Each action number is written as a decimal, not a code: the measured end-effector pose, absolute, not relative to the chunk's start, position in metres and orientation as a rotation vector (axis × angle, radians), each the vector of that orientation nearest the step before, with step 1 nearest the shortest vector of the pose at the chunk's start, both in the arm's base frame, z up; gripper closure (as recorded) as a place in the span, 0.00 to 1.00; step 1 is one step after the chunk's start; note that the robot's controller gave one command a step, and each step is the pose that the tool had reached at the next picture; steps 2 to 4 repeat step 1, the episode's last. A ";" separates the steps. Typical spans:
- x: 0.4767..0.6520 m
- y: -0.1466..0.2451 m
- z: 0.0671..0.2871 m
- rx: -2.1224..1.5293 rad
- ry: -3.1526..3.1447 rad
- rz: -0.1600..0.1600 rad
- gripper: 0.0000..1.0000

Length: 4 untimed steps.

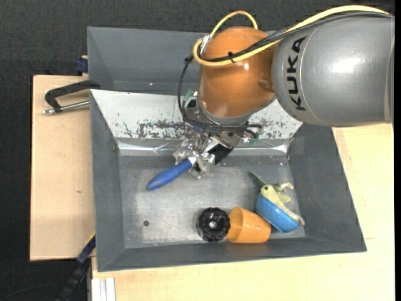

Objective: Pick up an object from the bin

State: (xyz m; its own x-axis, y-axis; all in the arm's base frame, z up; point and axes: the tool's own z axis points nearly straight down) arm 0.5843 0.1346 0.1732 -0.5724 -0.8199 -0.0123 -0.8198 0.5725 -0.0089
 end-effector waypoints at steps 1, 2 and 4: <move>0.581 0.137 0.219 -1.520 2.736 -0.001 1.00; 0.581 0.137 0.219 -1.520 2.736 -0.001 1.00; 0.581 0.137 0.219 -1.520 2.736 -0.001 1.00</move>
Offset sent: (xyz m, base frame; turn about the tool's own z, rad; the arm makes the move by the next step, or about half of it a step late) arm -0.0051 0.0006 0.0421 -0.0550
